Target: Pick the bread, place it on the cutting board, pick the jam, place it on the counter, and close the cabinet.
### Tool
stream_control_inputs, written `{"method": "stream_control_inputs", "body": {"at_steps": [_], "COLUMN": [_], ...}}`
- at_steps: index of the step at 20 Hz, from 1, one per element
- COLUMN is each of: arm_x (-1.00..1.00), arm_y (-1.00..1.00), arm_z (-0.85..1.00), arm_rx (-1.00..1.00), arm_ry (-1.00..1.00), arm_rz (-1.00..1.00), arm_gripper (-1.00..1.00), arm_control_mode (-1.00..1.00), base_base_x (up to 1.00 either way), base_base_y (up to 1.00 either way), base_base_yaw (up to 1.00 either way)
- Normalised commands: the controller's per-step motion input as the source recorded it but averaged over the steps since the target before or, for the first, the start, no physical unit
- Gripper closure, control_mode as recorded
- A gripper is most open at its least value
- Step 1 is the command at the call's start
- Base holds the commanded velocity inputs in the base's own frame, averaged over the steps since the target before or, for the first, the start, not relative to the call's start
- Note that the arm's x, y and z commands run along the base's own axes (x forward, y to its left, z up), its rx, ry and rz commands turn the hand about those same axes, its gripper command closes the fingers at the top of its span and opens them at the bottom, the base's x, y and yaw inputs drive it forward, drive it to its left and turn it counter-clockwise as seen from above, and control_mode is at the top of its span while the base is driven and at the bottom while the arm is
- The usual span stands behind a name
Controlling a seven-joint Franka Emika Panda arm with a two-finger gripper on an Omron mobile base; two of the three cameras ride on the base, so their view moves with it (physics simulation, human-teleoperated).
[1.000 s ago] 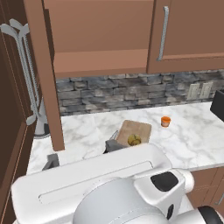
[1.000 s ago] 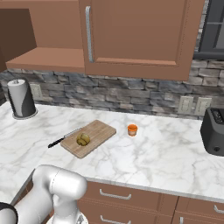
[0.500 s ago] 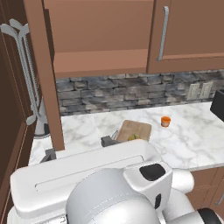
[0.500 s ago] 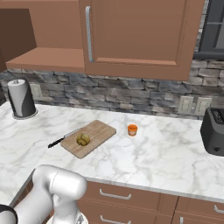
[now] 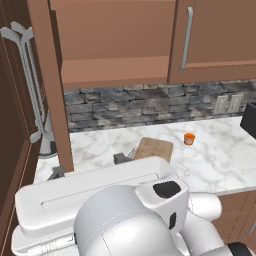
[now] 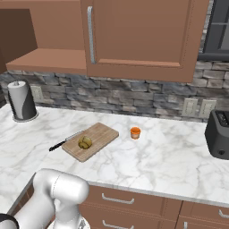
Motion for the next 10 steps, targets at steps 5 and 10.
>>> {"method": "stream_control_inputs", "body": {"at_steps": [5,10], "arm_x": [0.11,0.07], "arm_y": [0.00,0.02], "arm_z": [-0.08,-0.08], "arm_rx": [0.00,0.00], "arm_ry": [0.00,0.00], "arm_rz": [0.00,0.00], "arm_gripper": [-1.00,-1.00], "arm_control_mode": [-1.00,-1.00], "base_base_x": [0.00,0.00], "base_base_y": [0.00,0.00], "base_base_yaw": [0.00,0.00]}}
